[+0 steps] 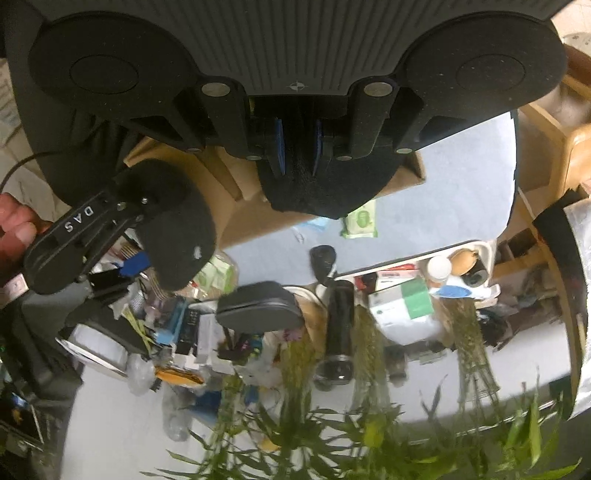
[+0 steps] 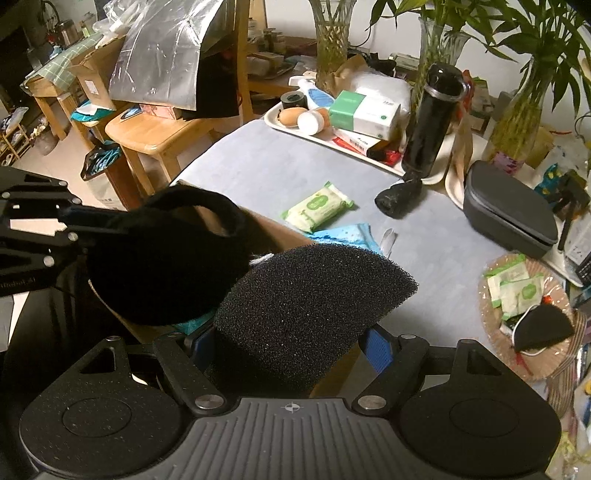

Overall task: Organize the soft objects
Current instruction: 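Release the hat into the box with the left gripper while the right releases the sponge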

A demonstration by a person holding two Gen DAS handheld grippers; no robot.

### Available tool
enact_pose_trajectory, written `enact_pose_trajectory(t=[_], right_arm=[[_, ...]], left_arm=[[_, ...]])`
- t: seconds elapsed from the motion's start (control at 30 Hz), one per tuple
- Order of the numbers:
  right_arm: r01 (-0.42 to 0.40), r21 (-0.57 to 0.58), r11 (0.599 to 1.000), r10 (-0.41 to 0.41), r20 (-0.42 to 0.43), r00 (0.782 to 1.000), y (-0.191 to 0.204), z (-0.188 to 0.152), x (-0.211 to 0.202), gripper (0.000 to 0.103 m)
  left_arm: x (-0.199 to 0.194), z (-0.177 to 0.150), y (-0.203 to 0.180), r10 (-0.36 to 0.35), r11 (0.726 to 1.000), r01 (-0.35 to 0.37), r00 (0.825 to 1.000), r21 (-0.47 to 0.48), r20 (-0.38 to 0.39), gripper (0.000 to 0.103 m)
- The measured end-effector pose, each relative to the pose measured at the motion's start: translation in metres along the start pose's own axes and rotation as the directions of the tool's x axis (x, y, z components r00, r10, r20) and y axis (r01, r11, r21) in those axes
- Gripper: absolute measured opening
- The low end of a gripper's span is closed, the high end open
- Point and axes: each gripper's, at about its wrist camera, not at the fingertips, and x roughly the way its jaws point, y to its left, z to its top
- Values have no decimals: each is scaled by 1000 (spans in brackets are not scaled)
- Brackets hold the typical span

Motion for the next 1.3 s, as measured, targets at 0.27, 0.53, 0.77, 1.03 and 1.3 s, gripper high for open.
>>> enact_pose_trajectory(t=[0.27, 0.53, 0.77, 1.03, 1.3], right_arm=[[-11, 3, 1000, 11, 0, 1000, 1, -7, 2, 81], [-7, 5, 1000, 7, 4, 1000, 1, -8, 1, 81], [-6, 9, 1000, 6, 2, 1000, 0, -10, 1, 81], [-13, -11, 1000, 13, -10, 1000, 3, -5, 5, 81], [-1, -51, 999, -1, -43, 999, 11, 4, 27, 98]], left_arm=[[7, -7, 0, -54, 998, 53, 998, -37, -19, 15], [31, -15, -4, -55, 998, 54, 995, -16, -77, 29], [0, -14, -8, -61, 998, 61, 998, 3, 29, 72], [-19, -25, 7, -51, 997, 55, 996, -53, 68, 72], [-26, -31, 26, -5, 994, 14, 997, -111, 79, 72]])
